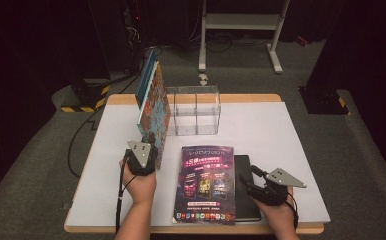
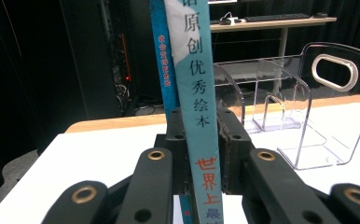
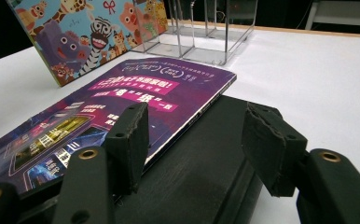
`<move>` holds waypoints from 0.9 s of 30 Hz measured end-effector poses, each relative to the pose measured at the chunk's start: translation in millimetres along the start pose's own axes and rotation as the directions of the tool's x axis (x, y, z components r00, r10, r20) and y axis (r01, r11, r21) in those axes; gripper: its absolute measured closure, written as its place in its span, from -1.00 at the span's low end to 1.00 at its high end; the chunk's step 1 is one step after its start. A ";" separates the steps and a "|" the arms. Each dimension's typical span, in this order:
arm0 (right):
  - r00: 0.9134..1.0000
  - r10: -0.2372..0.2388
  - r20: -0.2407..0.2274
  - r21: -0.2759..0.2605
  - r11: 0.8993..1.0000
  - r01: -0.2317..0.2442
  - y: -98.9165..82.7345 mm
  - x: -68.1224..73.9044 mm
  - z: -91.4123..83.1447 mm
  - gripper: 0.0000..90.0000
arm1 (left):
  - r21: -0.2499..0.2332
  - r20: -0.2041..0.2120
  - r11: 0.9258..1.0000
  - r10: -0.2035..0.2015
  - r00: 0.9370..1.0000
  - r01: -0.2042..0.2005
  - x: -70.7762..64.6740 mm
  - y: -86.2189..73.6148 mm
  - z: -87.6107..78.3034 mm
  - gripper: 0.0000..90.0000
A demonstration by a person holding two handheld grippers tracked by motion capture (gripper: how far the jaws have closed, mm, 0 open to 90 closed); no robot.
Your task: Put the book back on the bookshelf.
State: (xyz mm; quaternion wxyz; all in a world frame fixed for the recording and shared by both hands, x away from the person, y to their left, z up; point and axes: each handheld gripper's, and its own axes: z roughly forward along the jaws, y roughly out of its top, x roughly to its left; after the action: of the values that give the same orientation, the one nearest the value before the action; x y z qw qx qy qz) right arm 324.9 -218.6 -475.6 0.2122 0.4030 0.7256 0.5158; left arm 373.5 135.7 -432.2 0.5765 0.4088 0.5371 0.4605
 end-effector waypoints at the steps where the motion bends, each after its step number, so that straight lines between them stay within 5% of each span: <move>1: 1.000 0.000 0.000 0.000 1.000 0.000 0.0 0.0 0.0 -0.09 | 0.000 0.000 1.000 0.000 1.000 0.000 0.0 0.0 0.0 0.72; 27: 1.000 -0.005 -0.006 0.007 1.000 0.005 -0.7 1.9 2.6 -0.09 | 0.011 -0.024 0.999 -0.038 0.999 0.038 -1.0 1.2 15.1 0.73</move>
State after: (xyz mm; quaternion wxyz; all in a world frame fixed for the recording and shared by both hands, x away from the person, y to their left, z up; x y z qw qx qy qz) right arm 325.4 -215.7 -477.0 0.2099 0.4002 0.7291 0.5139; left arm 388.5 135.4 -429.5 0.5764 0.3963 0.5542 0.4512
